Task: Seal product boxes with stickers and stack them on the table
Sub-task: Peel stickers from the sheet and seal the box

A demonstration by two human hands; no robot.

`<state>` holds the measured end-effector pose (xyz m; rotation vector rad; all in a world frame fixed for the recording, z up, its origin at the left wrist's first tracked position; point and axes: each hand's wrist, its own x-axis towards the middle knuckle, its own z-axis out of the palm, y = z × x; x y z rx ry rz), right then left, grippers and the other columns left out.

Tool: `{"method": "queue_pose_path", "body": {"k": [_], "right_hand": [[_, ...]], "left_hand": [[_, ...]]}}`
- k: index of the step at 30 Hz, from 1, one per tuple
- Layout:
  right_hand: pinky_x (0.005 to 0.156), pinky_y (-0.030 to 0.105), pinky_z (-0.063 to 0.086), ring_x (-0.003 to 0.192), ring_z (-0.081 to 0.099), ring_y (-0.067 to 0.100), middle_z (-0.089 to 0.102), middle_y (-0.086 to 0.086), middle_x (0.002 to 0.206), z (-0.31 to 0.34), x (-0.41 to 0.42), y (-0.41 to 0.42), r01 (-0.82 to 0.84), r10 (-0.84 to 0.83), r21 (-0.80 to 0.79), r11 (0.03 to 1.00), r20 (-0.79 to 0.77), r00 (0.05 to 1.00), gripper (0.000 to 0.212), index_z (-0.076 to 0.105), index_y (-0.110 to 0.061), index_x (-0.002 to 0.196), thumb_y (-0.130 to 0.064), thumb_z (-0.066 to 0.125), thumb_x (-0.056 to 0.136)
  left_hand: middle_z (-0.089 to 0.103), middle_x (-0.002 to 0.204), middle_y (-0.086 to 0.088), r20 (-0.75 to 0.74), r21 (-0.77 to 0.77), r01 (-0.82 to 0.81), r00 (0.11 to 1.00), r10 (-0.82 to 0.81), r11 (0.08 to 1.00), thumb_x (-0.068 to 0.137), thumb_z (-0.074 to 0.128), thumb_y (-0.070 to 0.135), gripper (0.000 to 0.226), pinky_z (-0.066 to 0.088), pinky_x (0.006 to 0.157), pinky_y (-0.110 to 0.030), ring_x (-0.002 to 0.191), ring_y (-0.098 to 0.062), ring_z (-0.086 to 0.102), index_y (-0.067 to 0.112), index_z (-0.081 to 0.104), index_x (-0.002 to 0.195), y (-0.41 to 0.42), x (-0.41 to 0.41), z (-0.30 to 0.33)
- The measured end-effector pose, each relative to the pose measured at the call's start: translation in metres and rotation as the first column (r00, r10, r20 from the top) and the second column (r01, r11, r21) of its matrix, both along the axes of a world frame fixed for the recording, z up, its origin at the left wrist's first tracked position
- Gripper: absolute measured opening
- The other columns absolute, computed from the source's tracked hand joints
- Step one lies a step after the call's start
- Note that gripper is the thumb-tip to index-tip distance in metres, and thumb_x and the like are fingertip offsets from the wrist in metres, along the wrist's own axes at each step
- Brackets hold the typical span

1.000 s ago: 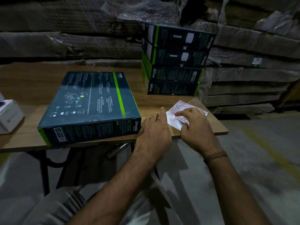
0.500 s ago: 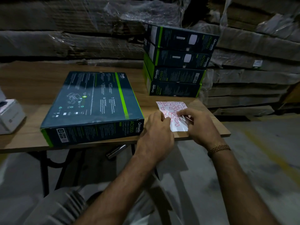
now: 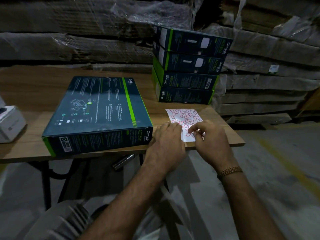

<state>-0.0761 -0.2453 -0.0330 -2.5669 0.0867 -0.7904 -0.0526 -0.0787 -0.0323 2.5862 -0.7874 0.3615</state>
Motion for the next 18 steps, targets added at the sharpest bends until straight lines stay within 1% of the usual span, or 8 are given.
{"method": "queue_pose_path", "body": {"k": [3, 7, 9, 12, 14, 15, 17, 18], "right_hand": [[0.083, 0.042, 0.058, 0.1, 0.063, 0.017, 0.071, -0.006, 0.109, 0.001, -0.001, 0.002, 0.028, -0.029, -0.04, 0.999, -0.025, 0.999, 0.023, 0.077, -0.029, 0.104, -0.01, 0.068, 0.094], [0.083, 0.043, 0.06, 0.098, 0.063, 0.016, 0.071, -0.008, 0.105, 0.01, -0.001, 0.001, 0.01, -0.016, -0.076, 0.997, -0.083, 0.996, 0.036, 0.075, -0.03, 0.114, -0.003, 0.068, 0.093], [0.081, 0.042, 0.061, 0.096, 0.063, 0.014, 0.072, -0.009, 0.103, 0.014, 0.0, -0.001, -0.006, -0.003, -0.073, 0.997, -0.13, 0.991, 0.043, 0.075, -0.03, 0.116, 0.003, 0.07, 0.089], [0.078, 0.042, 0.061, 0.091, 0.064, 0.011, 0.07, -0.012, 0.099, 0.016, 0.003, -0.006, -0.028, 0.018, -0.068, 0.997, -0.141, 0.99, 0.048, 0.076, -0.033, 0.11, 0.002, 0.081, 0.078], [0.08, 0.042, 0.059, 0.094, 0.063, 0.015, 0.07, -0.008, 0.101, 0.014, 0.002, -0.006, -0.019, 0.012, -0.075, 0.997, -0.092, 0.996, 0.041, 0.077, -0.03, 0.108, 0.002, 0.078, 0.081], [0.082, 0.041, 0.058, 0.096, 0.062, 0.018, 0.07, -0.005, 0.102, 0.013, 0.001, -0.004, -0.01, 0.007, -0.064, 0.998, -0.052, 0.999, 0.034, 0.078, -0.027, 0.107, -0.001, 0.076, 0.085], [0.083, 0.04, 0.056, 0.096, 0.062, 0.02, 0.07, -0.004, 0.101, 0.01, -0.002, 0.002, 0.015, -0.015, -0.016, 1.0, 0.004, 1.0, 0.019, 0.079, -0.024, 0.106, -0.011, 0.074, 0.092], [0.084, 0.04, 0.056, 0.097, 0.062, 0.02, 0.07, -0.003, 0.101, 0.008, -0.003, 0.005, 0.032, -0.032, -0.003, 0.999, 0.002, 0.999, 0.014, 0.079, -0.023, 0.106, -0.017, 0.073, 0.094]], "left_hand": [[0.049, 0.153, -0.008, -0.066, -0.033, -0.022, 0.998, 0.02, 0.999, 0.101, 0.047, 0.021, 0.055, 0.032, 0.12, -0.038, 0.141, -0.024, 0.041, 0.01, 0.04, 0.155, -0.001, 0.001, 0.001], [0.047, 0.155, -0.011, -0.159, -0.104, -0.072, 0.986, 0.054, 0.992, 0.089, 0.035, 0.031, 0.078, 0.037, 0.121, -0.044, 0.143, -0.027, 0.042, 0.011, 0.025, 0.164, -0.002, 0.004, -0.001], [0.049, 0.15, -0.011, -0.199, -0.161, -0.086, 0.978, 0.053, 0.983, 0.094, 0.043, 0.027, 0.077, 0.042, 0.117, -0.048, 0.139, -0.03, 0.045, 0.016, 0.02, 0.166, -0.001, 0.002, 0.0], [0.05, 0.147, -0.009, -0.217, -0.201, -0.087, 0.975, 0.043, 0.976, 0.096, 0.051, 0.022, 0.078, 0.046, 0.112, -0.048, 0.137, -0.029, 0.046, 0.023, 0.018, 0.166, 0.001, 0.001, 0.002], [0.051, 0.149, -0.007, -0.18, -0.183, -0.057, 0.983, 0.024, 0.981, 0.096, 0.045, 0.026, 0.07, 0.043, 0.115, -0.046, 0.139, -0.027, 0.044, 0.02, 0.03, 0.164, 0.001, 0.003, 0.0], [0.053, 0.147, -0.006, -0.139, -0.157, -0.039, 0.99, 0.017, 0.987, 0.095, 0.037, 0.031, 0.065, 0.042, 0.116, -0.044, 0.139, -0.027, 0.045, 0.017, 0.042, 0.158, 0.002, 0.003, 0.0], [0.056, 0.137, -0.005, -0.065, -0.131, -0.023, 0.998, 0.015, 0.991, 0.088, 0.025, 0.037, 0.067, 0.045, 0.111, -0.042, 0.133, -0.025, 0.046, 0.015, 0.063, 0.139, 0.002, 0.001, -0.002], [0.055, 0.134, -0.005, -0.054, -0.137, -0.035, 0.998, 0.028, 0.99, 0.088, 0.028, 0.036, 0.064, 0.048, 0.107, -0.041, 0.132, -0.024, 0.045, 0.016, 0.067, 0.134, 0.002, 0.0, -0.002]]}}
